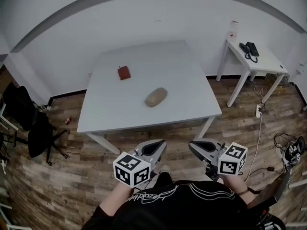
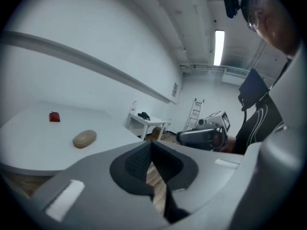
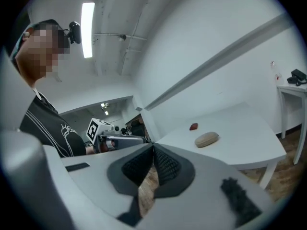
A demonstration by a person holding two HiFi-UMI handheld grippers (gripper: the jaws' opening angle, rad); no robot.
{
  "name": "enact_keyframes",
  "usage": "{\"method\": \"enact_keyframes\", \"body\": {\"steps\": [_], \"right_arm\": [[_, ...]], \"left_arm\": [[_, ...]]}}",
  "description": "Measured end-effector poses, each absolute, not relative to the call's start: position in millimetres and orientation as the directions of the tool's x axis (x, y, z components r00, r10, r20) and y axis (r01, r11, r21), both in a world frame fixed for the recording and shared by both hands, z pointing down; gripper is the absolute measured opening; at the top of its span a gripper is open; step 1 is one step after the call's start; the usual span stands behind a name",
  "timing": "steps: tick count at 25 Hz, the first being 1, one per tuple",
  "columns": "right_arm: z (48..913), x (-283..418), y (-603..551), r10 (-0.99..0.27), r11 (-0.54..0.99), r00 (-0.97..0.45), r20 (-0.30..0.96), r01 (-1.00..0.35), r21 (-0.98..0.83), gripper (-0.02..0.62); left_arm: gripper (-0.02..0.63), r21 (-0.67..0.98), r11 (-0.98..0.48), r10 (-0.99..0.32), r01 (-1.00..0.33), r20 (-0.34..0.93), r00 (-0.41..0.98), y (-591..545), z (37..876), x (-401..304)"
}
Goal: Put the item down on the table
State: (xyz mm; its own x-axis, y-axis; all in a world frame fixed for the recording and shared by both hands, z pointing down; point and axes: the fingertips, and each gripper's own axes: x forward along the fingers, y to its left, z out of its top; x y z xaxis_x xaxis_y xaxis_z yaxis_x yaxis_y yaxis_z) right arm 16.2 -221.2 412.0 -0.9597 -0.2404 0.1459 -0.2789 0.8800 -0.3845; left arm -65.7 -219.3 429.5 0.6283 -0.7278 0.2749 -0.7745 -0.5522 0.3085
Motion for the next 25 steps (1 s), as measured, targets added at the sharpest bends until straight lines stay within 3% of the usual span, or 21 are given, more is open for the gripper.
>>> {"method": "enact_keyframes", "body": {"steps": [4,9,25], "right_arm": [[407,38,-174,-0.237,0.888,-0.961,0.139,-0.273,-0.371,0.008],[403,59,-136,-0.244,0.879,-0.959,0.145,-0.282,-0.385,0.008],[396,80,-93,-0.272,0.890,-0.955,0.121,-0.298,-0.346,0.008]], "left_arm": [[0.006,0.326,-0.576,-0.719,-0.750,0.233,0.654,-167,408,-31],[0.006,0.297,-0.577,-0.709,-0.761,0.279,0.647,-130,409,-5],[0.006,0.268,-0.584,-0.709,-0.766,0.292,0.642,-88,401,21]]}}
